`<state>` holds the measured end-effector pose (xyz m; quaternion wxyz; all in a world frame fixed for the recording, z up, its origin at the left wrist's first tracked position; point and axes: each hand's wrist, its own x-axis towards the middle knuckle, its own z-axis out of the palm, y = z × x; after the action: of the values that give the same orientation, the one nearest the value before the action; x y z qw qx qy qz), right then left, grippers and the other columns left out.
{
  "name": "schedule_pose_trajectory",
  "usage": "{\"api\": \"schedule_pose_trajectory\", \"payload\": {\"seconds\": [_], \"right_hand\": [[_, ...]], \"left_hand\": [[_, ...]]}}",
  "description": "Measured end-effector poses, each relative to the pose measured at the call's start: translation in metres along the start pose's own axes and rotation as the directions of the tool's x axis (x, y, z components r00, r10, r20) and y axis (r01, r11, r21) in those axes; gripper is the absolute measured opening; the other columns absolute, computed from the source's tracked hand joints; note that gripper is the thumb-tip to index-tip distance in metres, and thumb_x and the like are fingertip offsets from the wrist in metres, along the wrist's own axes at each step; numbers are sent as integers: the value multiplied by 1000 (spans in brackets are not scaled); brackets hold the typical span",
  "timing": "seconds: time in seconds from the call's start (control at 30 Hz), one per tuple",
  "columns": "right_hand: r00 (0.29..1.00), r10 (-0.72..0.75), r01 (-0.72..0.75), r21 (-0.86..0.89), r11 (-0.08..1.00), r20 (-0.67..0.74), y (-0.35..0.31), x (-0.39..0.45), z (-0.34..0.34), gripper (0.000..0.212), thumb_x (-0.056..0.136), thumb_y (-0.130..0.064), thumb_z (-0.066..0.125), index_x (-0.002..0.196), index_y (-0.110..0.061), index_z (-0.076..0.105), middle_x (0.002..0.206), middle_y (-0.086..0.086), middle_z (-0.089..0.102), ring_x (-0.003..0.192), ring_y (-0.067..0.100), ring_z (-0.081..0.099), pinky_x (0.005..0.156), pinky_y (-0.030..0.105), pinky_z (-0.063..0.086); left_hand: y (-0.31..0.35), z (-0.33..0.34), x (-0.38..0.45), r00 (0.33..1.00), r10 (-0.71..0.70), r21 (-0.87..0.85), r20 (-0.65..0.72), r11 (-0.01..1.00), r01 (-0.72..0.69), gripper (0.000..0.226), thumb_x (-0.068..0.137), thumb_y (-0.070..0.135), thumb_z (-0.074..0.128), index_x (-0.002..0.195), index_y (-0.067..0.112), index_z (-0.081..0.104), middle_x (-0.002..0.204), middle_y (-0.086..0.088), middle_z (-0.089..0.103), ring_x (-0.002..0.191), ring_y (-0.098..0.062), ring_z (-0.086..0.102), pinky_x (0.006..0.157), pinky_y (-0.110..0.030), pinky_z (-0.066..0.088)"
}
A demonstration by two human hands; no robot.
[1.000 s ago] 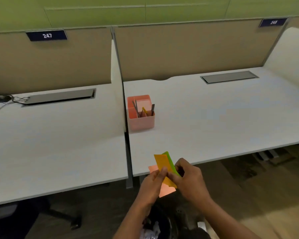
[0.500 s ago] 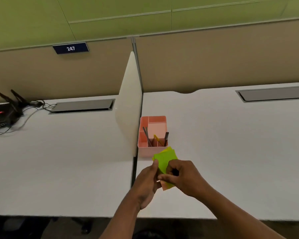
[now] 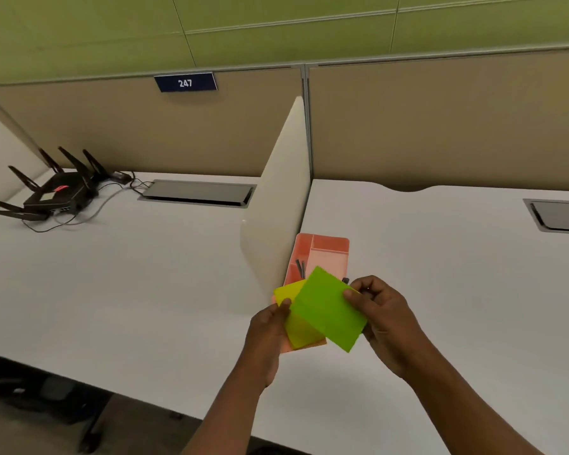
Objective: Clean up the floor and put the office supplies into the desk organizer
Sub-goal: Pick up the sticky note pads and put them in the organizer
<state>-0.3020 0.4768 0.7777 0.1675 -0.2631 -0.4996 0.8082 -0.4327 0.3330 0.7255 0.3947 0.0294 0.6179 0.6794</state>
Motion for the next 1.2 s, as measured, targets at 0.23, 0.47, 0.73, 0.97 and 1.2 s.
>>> {"api": "schedule_pose_trajectory", "payload": {"seconds": [0.23,0.47,0.73,0.97,1.2], "right_hand": [[905,-62,-130,-413,901,-422,44,38,18,14,92,-30,62,87,-17,59,91,-4,63,91,21,57,71,33,43],[772,37,-206,-195,959,-635,51,58,43,21,100,-37,45,95,-18,51,101,2,55,96,22,53,81,38,45],[804,77,-219,-173,960,-589,47,64,48,13,103,-29,39,107,-17,42,106,1,51,97,22,53,77,35,44],[971,20,-154,-560,814,-238,39,68,22,16,101,-25,42,109,-24,56,109,0,62,98,17,57,82,34,49],[903,427,-418,125,900,-56,31,78,16,21,102,-34,45,114,-23,59,113,8,68,103,27,64,81,40,54]], "left_hand": [[6,16,15,997,21,55,-74,998,-16,35,100,35,46,125,15,61,117,-8,69,110,-27,65,98,-53,50],[5,34,24,988,-11,-55,-153,998,3,30,100,41,41,121,26,56,117,-2,67,109,-23,64,95,-43,53],[-2,47,29,992,71,141,-109,988,-55,37,103,32,42,138,24,49,126,0,65,112,-18,64,96,-41,53],[8,38,34,978,107,218,-177,974,-67,24,103,34,42,124,30,53,123,0,63,111,-16,61,98,-36,50],[14,34,30,978,174,274,-115,952,-137,23,102,36,39,123,41,47,119,12,61,108,-5,60,82,-22,50]]}}
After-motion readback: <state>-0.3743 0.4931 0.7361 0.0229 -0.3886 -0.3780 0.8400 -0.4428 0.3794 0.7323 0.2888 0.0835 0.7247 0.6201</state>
